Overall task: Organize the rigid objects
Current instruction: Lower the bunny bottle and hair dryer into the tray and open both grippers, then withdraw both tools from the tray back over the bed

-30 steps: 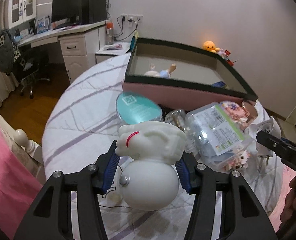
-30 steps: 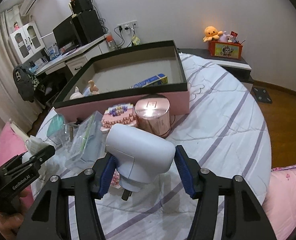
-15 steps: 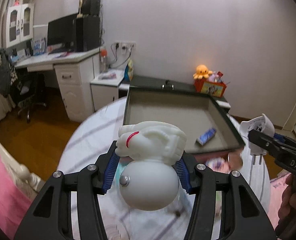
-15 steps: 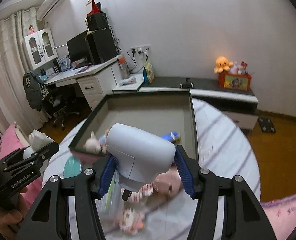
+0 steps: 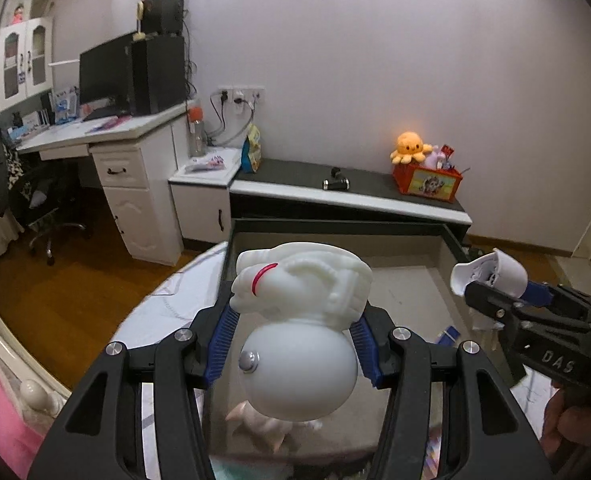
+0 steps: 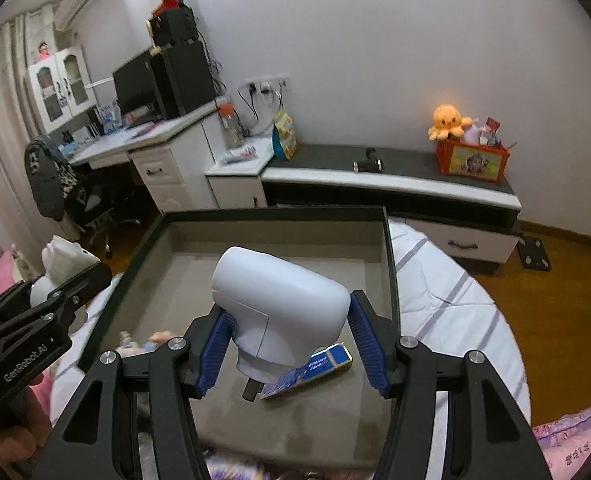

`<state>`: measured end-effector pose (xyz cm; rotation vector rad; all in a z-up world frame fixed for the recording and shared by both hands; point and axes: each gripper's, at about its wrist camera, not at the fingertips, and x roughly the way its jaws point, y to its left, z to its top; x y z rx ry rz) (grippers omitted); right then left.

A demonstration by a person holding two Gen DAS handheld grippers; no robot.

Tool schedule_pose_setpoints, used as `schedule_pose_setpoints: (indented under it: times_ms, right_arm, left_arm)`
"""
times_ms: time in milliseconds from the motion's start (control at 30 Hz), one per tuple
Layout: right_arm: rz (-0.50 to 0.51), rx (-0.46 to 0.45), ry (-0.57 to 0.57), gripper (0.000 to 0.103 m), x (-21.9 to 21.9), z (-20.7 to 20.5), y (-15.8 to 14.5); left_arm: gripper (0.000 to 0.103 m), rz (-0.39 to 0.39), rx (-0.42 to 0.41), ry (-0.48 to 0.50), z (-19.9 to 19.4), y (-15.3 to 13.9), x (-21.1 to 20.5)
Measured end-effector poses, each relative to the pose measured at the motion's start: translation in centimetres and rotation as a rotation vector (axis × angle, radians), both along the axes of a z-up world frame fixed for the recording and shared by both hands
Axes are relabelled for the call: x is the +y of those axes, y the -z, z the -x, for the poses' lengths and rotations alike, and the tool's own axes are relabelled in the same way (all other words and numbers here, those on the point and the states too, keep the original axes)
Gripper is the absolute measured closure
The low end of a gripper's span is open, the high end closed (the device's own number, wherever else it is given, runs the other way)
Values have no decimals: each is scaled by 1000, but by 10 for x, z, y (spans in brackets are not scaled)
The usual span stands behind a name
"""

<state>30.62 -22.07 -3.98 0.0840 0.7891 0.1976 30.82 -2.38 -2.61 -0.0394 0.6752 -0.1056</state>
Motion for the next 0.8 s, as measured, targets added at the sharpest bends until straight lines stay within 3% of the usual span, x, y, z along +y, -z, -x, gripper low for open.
schedule_pose_setpoints:
  times_ms: [167, 467, 533, 567, 600, 700, 800]
  right_arm:
    - [17, 65, 3, 45, 0, -24, 23]
    - [29, 135, -1, 43, 0, -34, 41]
    - [32, 130, -10, 27, 0, -34, 38]
    - [35, 126, -5, 17, 0, -33, 37]
    - [37, 121, -2, 17, 0, -31, 35]
    - [31, 117, 10, 16, -2, -27, 29]
    - [33, 106, 39, 15, -4, -21, 22]
  left_arm:
    - [49, -5, 73, 14, -33, 25, -12]
    - [47, -31, 146, 18, -53, 50, -20]
    - [31, -27, 136, 12, -50, 48, -18]
    - [15, -35, 121, -2, -47, 45, -17]
    - [9, -45, 108, -14, -46, 44, -18]
    - [0, -56, 82, -17, -39, 35, -12]
    - [0, -59, 58, -24, -27, 25, -7]
